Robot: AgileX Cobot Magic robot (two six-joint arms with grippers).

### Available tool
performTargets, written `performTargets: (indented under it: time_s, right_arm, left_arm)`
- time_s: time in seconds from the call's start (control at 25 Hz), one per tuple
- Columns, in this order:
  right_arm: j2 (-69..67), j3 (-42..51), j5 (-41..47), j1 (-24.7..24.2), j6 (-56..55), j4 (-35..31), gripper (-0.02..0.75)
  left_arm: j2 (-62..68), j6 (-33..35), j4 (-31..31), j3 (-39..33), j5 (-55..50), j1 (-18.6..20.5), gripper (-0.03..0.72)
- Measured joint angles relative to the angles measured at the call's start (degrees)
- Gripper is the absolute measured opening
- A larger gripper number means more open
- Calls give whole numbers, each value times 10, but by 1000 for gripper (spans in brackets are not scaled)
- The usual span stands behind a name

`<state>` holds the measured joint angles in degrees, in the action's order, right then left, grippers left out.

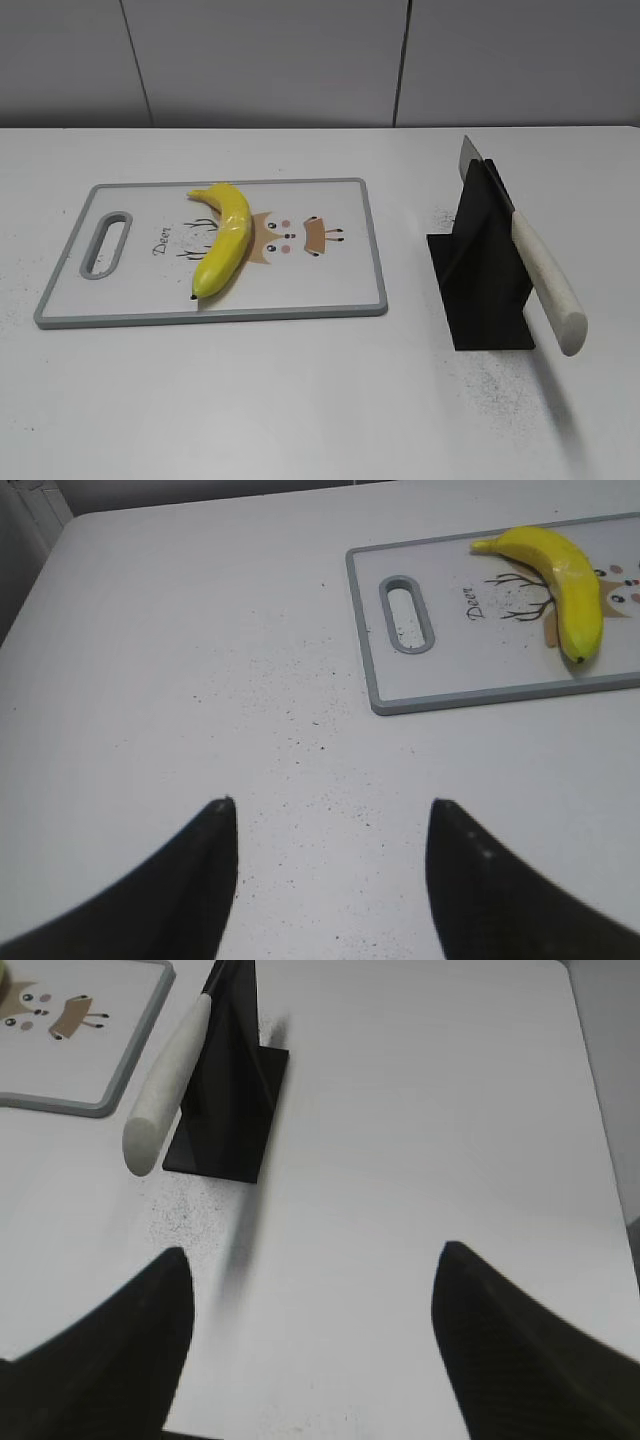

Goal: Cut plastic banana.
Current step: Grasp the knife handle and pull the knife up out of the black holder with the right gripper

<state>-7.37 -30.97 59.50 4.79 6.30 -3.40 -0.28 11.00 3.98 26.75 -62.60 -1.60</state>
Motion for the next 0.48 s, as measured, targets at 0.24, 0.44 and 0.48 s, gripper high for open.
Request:
performTargets:
  time_s: [0.24, 0.44, 0.48]
  right_arm:
    - [-112, -48, -1, 0, -8, 0, 561]
    - [-210, -85, -1, 0, -16, 0, 561]
    - [-230, -93, -1, 0, -16, 0, 561]
  left_arm:
    - [0, 0, 0, 0, 0, 0, 560]
    - [0, 0, 0, 0, 0, 0, 560]
    - [0, 0, 0, 0, 0, 0, 560]
